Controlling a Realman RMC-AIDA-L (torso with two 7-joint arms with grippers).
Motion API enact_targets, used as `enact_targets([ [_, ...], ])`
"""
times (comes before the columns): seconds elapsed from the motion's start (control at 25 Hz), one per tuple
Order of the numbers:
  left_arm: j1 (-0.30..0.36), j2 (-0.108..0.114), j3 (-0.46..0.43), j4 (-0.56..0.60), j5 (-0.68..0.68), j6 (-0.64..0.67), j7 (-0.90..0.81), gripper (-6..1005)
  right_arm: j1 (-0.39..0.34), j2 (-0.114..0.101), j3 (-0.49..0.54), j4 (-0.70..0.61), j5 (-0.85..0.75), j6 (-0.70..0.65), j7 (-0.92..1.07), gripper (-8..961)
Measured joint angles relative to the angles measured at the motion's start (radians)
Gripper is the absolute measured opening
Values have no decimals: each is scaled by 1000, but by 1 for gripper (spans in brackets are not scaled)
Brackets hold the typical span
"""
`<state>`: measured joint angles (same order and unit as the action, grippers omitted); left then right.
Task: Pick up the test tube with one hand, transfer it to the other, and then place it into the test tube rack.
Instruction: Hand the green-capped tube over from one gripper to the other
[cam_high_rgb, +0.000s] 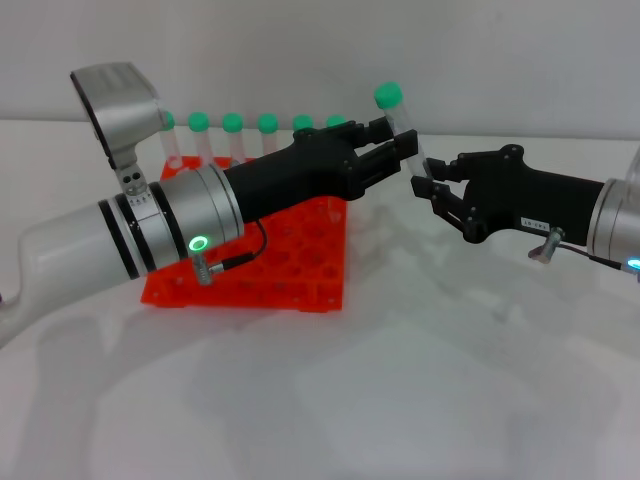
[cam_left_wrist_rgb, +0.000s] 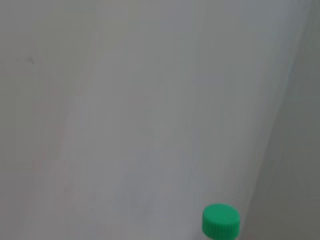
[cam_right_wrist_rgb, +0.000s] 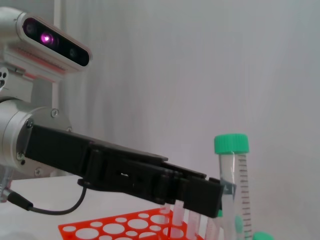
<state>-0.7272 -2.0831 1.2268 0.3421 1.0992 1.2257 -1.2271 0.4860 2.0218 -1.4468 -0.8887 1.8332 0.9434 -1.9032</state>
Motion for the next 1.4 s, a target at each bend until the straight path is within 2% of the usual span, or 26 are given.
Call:
enact_targets([
  [0.64,2,2,-6,0,-8,0,2,402,-2,1,-5,7,0,8,-29,271],
  [0.88,6,2,-5,-5,-24,0,-3,208,-5,2,-6,7,2,11,-29,276],
  [1.4,17,2,-7,1,-49,6,2,203,-25,-1,-5,10,11,36,-24,287],
])
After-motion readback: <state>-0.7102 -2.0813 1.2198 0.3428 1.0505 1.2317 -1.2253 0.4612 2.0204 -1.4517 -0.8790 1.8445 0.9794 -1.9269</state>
